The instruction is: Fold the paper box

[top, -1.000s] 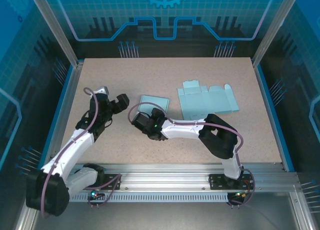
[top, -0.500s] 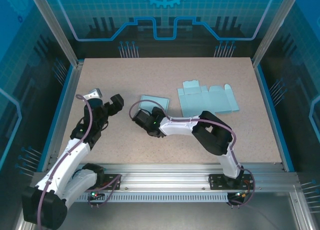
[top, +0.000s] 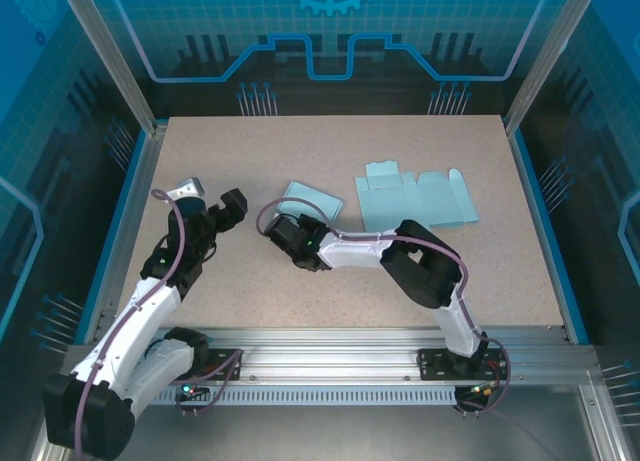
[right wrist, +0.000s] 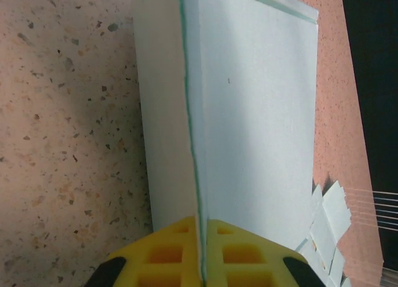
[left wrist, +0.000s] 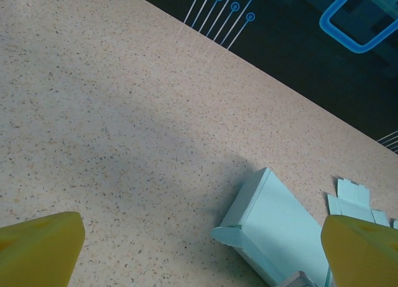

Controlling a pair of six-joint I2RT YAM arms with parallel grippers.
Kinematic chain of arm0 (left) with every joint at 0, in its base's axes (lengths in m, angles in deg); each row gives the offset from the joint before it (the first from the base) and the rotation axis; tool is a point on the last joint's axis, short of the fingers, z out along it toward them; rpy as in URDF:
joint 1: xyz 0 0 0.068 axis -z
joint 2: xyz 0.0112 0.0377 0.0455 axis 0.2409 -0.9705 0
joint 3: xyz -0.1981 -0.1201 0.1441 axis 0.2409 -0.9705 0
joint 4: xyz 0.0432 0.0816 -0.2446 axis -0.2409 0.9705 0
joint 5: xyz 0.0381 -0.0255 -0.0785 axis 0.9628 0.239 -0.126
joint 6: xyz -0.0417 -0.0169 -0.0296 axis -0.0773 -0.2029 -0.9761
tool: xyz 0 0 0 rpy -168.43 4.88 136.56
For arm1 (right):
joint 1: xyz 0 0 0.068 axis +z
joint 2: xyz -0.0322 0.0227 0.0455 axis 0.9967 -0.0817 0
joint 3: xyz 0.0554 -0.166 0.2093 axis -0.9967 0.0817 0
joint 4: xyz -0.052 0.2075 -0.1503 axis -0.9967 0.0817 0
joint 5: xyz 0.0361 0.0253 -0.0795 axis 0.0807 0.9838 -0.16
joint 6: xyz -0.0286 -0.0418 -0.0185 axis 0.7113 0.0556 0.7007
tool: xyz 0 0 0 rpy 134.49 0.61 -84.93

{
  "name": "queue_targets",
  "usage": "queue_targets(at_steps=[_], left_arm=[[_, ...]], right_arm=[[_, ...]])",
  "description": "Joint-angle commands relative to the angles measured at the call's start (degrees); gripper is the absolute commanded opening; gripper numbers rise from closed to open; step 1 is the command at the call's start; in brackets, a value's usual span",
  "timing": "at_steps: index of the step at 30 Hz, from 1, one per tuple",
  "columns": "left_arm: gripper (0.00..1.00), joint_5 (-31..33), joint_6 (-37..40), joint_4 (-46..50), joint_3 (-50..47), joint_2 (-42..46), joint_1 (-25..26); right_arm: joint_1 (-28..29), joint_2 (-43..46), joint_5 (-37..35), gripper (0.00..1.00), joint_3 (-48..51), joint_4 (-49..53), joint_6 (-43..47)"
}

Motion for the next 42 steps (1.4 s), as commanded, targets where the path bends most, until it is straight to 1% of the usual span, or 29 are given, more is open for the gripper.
queue_targets(at_steps=[1,4,7,11,14,17,20,23,25,27,28,29,30,32,34,36,38,42], left_arm=[[0.99,1.41,0.68,1.40,-0.21,0.91,-0.57],[0.99,1.21,0.77,1.37,0.12,1.15,-0.56],[0.99,0.85,1.04,1.63,0.74,1.13,-0.57],[0.99,-1.23,2.07,2.33,2.44,1.00,-0.60],[0.99,-4.52,3.70,2.57,4.02,0.55,-0.59],[0.99,-8.41,6.20,1.56,5.06,-0.72,-0.68],[0.99,-14.38,9.97,-1.99,5.30,-2.75,-0.75],[0.98,-21.91,15.15,-4.61,6.29,-5.85,-1.14],[0.97,-28.61,20.31,-5.34,7.52,-8.80,-1.52],[0.94,-33.54,25.30,-4.31,9.07,-11.76,-1.78],[0.91,-35.35,27.53,-3.27,9.84,-13.11,-1.95],[0.86,-37.85,30.03,-2.22,10.49,-14.56,-2.26],[0.84,-40.67,32.80,-0.94,11.14,-16.16,-2.65],[0.84,-44.19,37.06,2.08,12.71,-19.20,-3.16],[0.80,-46.54,41.03,6.87,15.47,-22.85,-3.29],[0.76,-48.82,44.51,10.62,17.70,-25.74,-3.29],[0.71,-49.85,46.63,12.89,19.13,-27.77,-3.28],[0.66,-50.51,50.08,17.05,21.43,-30.47,-3.08]], right_arm=[[-0.28,-0.12,2.23,0.00,-0.45,0.11,1.36],[-0.32,1.47,2.69,0.00,-0.87,2.33,1.66],[-0.23,3.72,5.09,0.00,-2.91,8.38,0.73],[-0.28,7.57,12.89,0.00,-7.62,21.37,-1.13],[-1.04,10.27,20.81,0.00,-11.55,31.39,-1.53],[-2.61,12.37,29.09,0.00,-14.06,38.39,-0.65],[-5.63,13.70,38.77,0.00,-15.77,44.01,1.71],[-9.16,13.31,47.40,0.00,-18.18,49.07,3.67],[-11.61,12.38,52.59,0.00,-19.97,52.18,5.20],[-13.52,11.27,56.27,0.00,-21.33,54.10,6.50],[-14.29,10.60,57.40,0.00,-21.87,54.81,7.05],[-14.91,10.07,58.06,0.00,-22.24,55.10,7.43],[-15.61,9.47,58.78,0.00,-22.48,55.23,7.77],[-16.94,8.25,60.59,0.00,-22.93,55.39,8.41],[-18.11,6.77,63.12,0.00,-23.84,56.13,9.27],[-18.78,5.40,64.11,0.00,-24.78,56.64,9.53],[-18.91,4.14,63.80,0.00,-25.62,56.99,9.59],[-18.95,2.50,62.87,0.00,-26.63,57.15,9.24]])
